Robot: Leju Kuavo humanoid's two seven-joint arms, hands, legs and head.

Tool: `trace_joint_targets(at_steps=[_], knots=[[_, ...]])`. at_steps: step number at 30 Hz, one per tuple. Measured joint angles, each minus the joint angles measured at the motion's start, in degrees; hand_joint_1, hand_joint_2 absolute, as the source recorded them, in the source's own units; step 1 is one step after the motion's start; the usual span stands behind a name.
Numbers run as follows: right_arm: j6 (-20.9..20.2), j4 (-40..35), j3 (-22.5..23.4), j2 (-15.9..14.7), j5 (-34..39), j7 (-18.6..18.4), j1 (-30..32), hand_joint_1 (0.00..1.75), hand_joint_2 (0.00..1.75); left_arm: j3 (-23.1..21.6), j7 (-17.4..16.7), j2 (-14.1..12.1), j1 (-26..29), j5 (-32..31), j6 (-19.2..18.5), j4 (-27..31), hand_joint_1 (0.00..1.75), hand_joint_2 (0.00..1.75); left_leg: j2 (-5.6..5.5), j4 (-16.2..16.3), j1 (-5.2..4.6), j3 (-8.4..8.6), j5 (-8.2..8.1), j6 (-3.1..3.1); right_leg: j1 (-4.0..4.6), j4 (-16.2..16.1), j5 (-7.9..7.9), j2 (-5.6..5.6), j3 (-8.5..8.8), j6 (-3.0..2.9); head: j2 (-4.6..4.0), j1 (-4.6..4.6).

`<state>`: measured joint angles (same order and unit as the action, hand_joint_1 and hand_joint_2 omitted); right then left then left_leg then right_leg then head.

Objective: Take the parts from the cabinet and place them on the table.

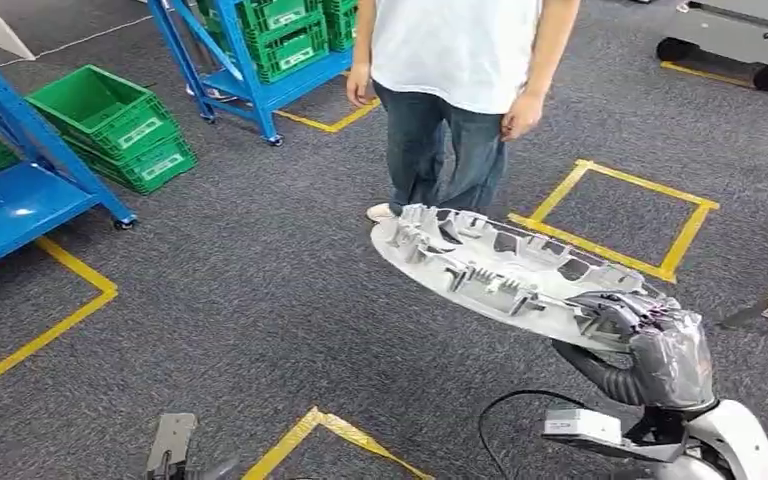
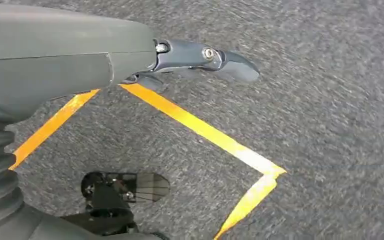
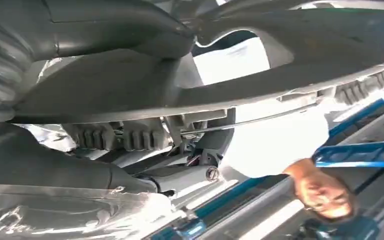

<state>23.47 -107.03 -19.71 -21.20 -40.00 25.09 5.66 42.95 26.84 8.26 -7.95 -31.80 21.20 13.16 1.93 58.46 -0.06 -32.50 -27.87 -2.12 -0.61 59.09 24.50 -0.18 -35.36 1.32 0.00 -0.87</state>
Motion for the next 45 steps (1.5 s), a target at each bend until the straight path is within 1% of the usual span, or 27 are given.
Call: trace_joint_targets(at_steps=[3, 4, 5, 6, 8, 9, 10, 12, 14, 15, 16, 18, 19, 20, 21, 23, 24, 25, 26, 30, 33, 35, 37, 39, 40, 42, 45], knots=[[0.0, -0.1, 0.0, 0.0, -0.1, 0.0, 0.0, 1.75, 1.75, 0.0, 0.0, 0.0, 0.1, -0.1, 0.0, 0.0, 0.00, 1.75, -1.38, 14.0, 0.03, -6.51, -6.78, -0.14, 0.02, 0.0, -0.02, 1.14, -0.15, -0.48, 0.00, 0.00], [0.1, -0.1, 0.0, 0.0, -0.3, -0.1, 0.0, 1.75, 1.75, 0.0, -0.3, 0.0, 0.1, -0.3, 0.0, 0.0, 0.00, 1.75, -1.38, 17.3, 0.03, -8.27, -7.50, -0.12, 0.05, 0.0, -0.06, 1.67, -0.19, -0.52, 0.00, 0.02], [0.3, -0.1, 0.1, 0.0, -0.7, -0.2, 0.0, 1.75, 1.75, -0.1, -0.4, 0.1, 0.1, -0.6, 0.0, 0.0, 0.00, 1.75, -1.38, 17.4, 0.03, -8.56, -6.71, -0.05, 0.05, 0.0, -0.07, 2.17, -0.18, -0.53, 0.00, 0.00], [0.7, -0.1, 0.2, 0.0, -1.1, -0.2, 0.1, 1.75, 1.75, -0.3, -0.5, 0.1, 0.1, -0.8, -0.1, 0.0, 0.00, 1.75, -1.40, 15.2, 0.04, -7.67, -4.64, 0.05, 0.04, 0.0, -0.08, 2.74, -0.14, -0.52, 0.00, 0.07], [2.2, -0.5, 0.6, 0.0, -1.9, -0.2, 0.1, 1.75, 1.75, -0.7, -0.8, 0.2, -0.2, -1.3, -0.1, 0.0, 0.00, 1.75, -1.97, 5.4, 0.07, -3.08, 0.86, 0.40, -0.07, 0.0, -0.18, 3.67, 0.01, -0.33, 0.00, 0.07], [3.5, -0.9, 0.9, 0.0, -2.5, -0.2, 0.1, 1.75, 1.75, -1.0, -0.9, 0.2, -0.3, -1.4, -0.1, 0.0, 0.00, 1.75, -3.38, 1.1, 0.20, -0.96, 2.47, 0.52, -0.11, 0.0, -0.22, 3.94, -0.03, -0.13, 0.00, 0.04], [4.8, -1.2, 1.2, 0.0, -3.1, -0.2, 0.0, 1.75, 1.75, -1.1, -0.9, 0.3, -0.5, -1.6, -0.1, 0.0, 0.00, 1.75, -3.91, -1.1, 0.34, -0.05, 1.87, 0.65, 0.28, 0.6, -0.08, 4.39, -0.40, 0.25, 0.00, 0.03], [7.3, -2.1, 2.0, 0.2, -4.4, -0.2, -0.1, 1.75, 1.75, -1.5, -1.0, 0.4, -0.8, -1.7, -0.1, 0.0, 0.00, 1.75, -3.67, -0.9, 0.07, -0.52, 1.76, 0.85, -0.02, 0.1, -0.49, 4.71, -0.76, 0.94, 0.00, 0.07], [8.6, -2.8, 2.7, 0.2, -4.9, -0.3, -0.2, 1.75, 1.75, -1.7, -1.0, 0.7, -1.0, -1.8, -0.1, 0.0, 0.00, 1.75, -3.16, -1.4, 0.33, -0.37, 2.25, 1.63, -0.14, -0.1, -0.55, 4.85, -0.78, 1.60, 0.00, 0.07], [8.8, -3.1, 3.0, 0.2, -5.2, -0.3, -0.3, 1.75, 1.75, -1.8, -1.0, 0.7, -1.0, -1.8, -0.1, 0.0, 0.00, 1.75, -2.90, -1.5, 0.38, -0.24, 2.34, 1.89, -0.05, 0.9, 0.21, 3.02, -1.47, 1.79, 0.00, -0.13], [9.1, -3.4, 3.3, 0.2, -5.8, -0.4, -0.5, 1.75, 1.75, -1.9, -1.0, 0.8, -1.1, -1.8, -0.1, 0.0, 0.00, 1.75, -2.74, -1.4, 0.37, -0.20, 2.29, 2.24, 0.04, 3.8, 2.18, 1.59, -2.69, 2.05, 0.00, -0.46], [10.6, -3.5, 3.4, 0.2, -7.5, -0.4, -0.5, 1.75, 1.75, -1.9, -1.0, 0.8, -1.0, -1.8, -0.1, 0.0, 0.00, 1.75, -2.20, -1.4, 0.30, -0.21, 2.25, 2.36, -0.02, 13.4, 6.56, 0.69, -7.05, 2.40, 0.00, -0.48], [11.6, -3.6, 3.6, 0.2, -8.5, -0.5, -0.5, 1.75, 1.75, -1.9, -1.0, 0.8, -1.0, -1.8, -0.1, 0.0, 0.00, 1.75, -1.87, -1.4, 0.29, -0.22, 2.23, 2.38, -0.03, 17.2, 7.82, 0.65, -8.88, 2.52, 0.00, -0.53], [12.5, -3.7, 3.9, 0.2, -9.6, -0.8, -0.5, 1.75, 1.75, -2.0, -1.1, 0.8, -1.0, -1.8, -0.1, 0.0, 0.00, 1.75, -1.68, -1.4, 0.29, -0.18, 2.21, 2.39, -0.06, 18.2, 7.57, 0.64, -9.39, 2.57, 0.00, -0.48], [13.5, -4.1, 4.3, 0.2, -10.9, -1.1, -0.5, 1.75, 1.75, -2.1, -1.2, 0.8, -1.0, -1.8, -0.1, 0.0, 0.00, 1.75, -1.43, -1.4, 0.29, -0.11, 2.16, 2.33, -0.07, 16.2, 6.02, 0.62, -8.33, 2.58, 0.00, -0.50], [14.7, -4.7, 5.1, 0.2, -13.5, -1.7, -0.7, 1.75, 1.75, -2.4, -1.3, 0.9, -1.0, -1.8, -0.1, 0.0, 0.00, 1.75, -1.10, -1.4, 0.40, 0.27, 1.89, 2.06, -0.19, 6.4, 1.28, 0.16, -3.14, 2.60, -0.02, -0.48], [15.0, -5.1, 5.7, 0.2, -14.9, -2.1, -0.9, 1.75, 1.75, -2.5, -1.4, 0.9, -1.0, -1.8, -0.1, 0.0, 0.00, 1.75, -1.00, -1.3, 0.39, 0.52, 1.65, 1.69, -0.29, 1.1, 0.07, -1.02, -0.35, 2.83, 0.00, -0.52], [15.2, -5.2, 6.0, 0.3, -15.8, -2.2, -1.2, 1.75, 1.75, -2.6, -1.4, 0.7, -1.1, -1.8, -0.1, 0.0, 0.00, 1.75, -0.99, -1.1, -0.20, 0.37, 1.51, 1.39, 0.02, 0.4, 0.68, -1.18, 0.60, 2.62, 0.00, -0.66], [15.3, -5.5, 6.5, 0.3, -16.5, -2.2, -1.3, 1.75, 1.75, -2.7, -1.4, 0.7, -1.1, -1.8, -0.1, 0.0, 0.00, 1.75, -0.96, -1.1, -0.23, 0.31, 1.66, 1.19, -0.09, 0.4, 0.44, -0.48, 0.30, 1.77, 0.00, -0.46], [15.3, -6.0, 7.7, 0.3, -17.4, -2.4, -1.5, 1.75, 1.75, -2.8, -1.4, 0.7, -1.1, -1.7, 0.0, 0.0, 0.00, 1.75, -0.92, -0.8, 0.04, 0.17, 0.91, 0.13, -0.06, 0.3, 0.22, 0.18, -0.02, 0.15, 0.00, -0.24], [15.3, -6.3, 7.9, 0.3, -17.6, -2.5, -1.6, 1.75, 1.75, -2.8, -1.4, 0.7, -1.0, -1.7, 0.0, 0.0, 0.00, 1.75, -1.34, 11.1, 0.02, -5.46, -5.43, -0.13, 0.04, 0.3, 0.15, 0.73, -0.26, -0.52, 0.00, -0.02], [15.3, -6.3, 8.1, 0.3, -18.3, -2.5, -1.6, 1.75, 1.75, -2.8, -1.4, 0.7, -0.9, -1.7, 0.0, 0.0, 0.00, 1.75, -1.36, 17.3, 0.01, -8.78, -6.96, -0.03, 0.15, 0.3, 0.14, 1.20, -0.35, -0.59, 0.00, -0.04], [15.3, -6.3, 8.2, 0.3, -19.0, -2.8, -1.5, 1.75, 1.75, -2.8, -1.4, 0.7, -0.9, -1.6, 0.0, 0.0, 0.00, 1.75, -1.42, 13.1, -0.05, -7.00, -3.05, 0.40, 0.21, 0.3, 0.10, 1.93, -0.29, -0.55, 0.00, -0.02], [15.3, -6.4, 8.4, 0.3, -19.4, -3.2, -1.3, 1.75, 1.75, -2.8, -1.4, 0.7, -0.9, -1.6, 0.0, 0.0, 0.00, 1.75, -2.26, 2.9, -0.13, -1.85, 1.97, 1.11, 0.19, 0.3, 0.05, 2.52, -0.03, -0.45, 0.00, 0.00], [15.3, -6.6, 8.7, 0.3, -19.4, -3.4, -1.1, 1.75, 1.75, -2.8, -1.4, 0.6, -1.0, -1.6, 0.0, 0.0, 0.00, 1.75, -3.42, 0.0, -0.22, -0.43, 2.12, 1.49, 0.28, 0.4, 0.03, 2.66, -0.17, -0.23, 0.00, -0.09], [15.3, -7.1, 9.2, 0.3, -19.5, -3.4, -0.3, 1.75, 1.75, -2.9, -1.5, 0.7, -1.0, -1.6, -0.1, 0.0, 0.00, 1.75, -3.15, -1.2, -0.29, -0.27, 1.81, 1.31, 0.13, 0.3, -0.32, 2.99, -0.72, 0.51, 0.00, -0.13], [15.3, -8.3, 10.1, 0.3, -19.1, -3.5, 1.7, 1.75, 1.75, -2.9, -1.5, 0.7, -0.8, -1.7, -0.1, 0.0, 0.00, 1.75, -2.71, -2.2, 0.14, 0.10, 2.59, 2.07, -0.08, 0.3, -0.20, 3.12, -1.23, 1.42, 0.00, -0.02]])
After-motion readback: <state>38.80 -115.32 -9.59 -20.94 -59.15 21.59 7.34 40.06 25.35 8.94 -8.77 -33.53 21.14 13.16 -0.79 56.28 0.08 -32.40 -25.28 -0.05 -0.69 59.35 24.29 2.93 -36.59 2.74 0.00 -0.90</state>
